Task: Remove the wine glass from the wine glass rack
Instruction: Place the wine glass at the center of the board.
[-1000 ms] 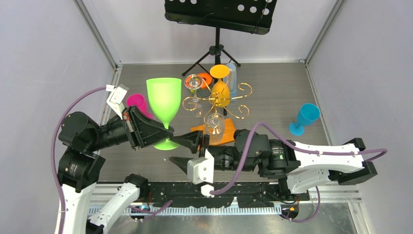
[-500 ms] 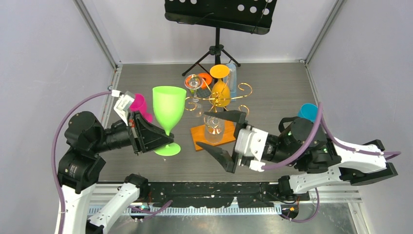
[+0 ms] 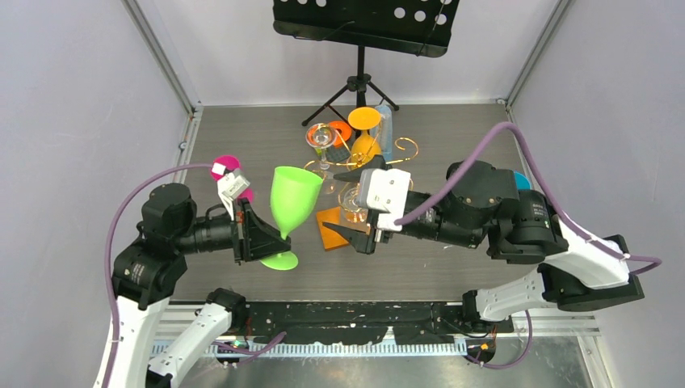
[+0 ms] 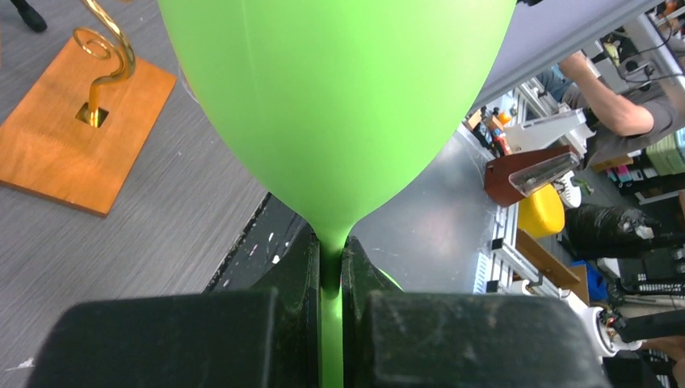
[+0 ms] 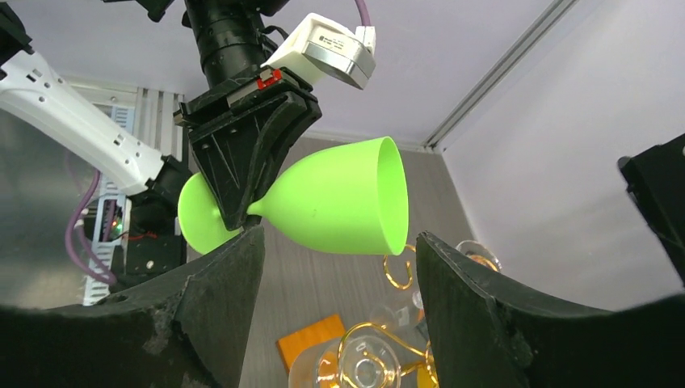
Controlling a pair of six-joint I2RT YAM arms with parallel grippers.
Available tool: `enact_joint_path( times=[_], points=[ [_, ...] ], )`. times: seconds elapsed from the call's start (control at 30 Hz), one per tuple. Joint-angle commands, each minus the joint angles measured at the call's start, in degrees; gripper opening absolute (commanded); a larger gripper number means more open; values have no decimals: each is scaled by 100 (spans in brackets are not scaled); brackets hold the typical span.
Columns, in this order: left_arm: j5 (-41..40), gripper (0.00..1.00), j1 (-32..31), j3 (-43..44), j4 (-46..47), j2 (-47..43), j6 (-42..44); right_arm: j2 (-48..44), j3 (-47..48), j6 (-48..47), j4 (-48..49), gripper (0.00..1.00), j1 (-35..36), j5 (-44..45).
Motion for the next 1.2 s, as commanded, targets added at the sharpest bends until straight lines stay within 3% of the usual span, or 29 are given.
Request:
enact_joint_path(
  times=[0.0,0.3,0.63,0.83,1.03,1.17],
  points=[
    [133,0,-123,-174,-86,-139,447,46,404,539,-627,74,-431,-1022],
    [-1,0,-665,-213,-287,-320,806,407,783,882,-1127,73,-1032,-2789],
    [-136,0,-1227,-171,-511,-497,1102,827,940,998,-1350,71,-1261,-3639],
    [-190,0,-1440,-124,-586,-530,1219,1044,1044,1037,-1403,65,-1269,-4060],
    [-233,0,-1501,-60,-601,-507,1264,1152,1021,1088,-1396,46,-1321,-4642],
    [-320,0,-1542,-35,-622,-526,1295,1190,993,1189,-1351,18,-1352,-4795]
  ],
)
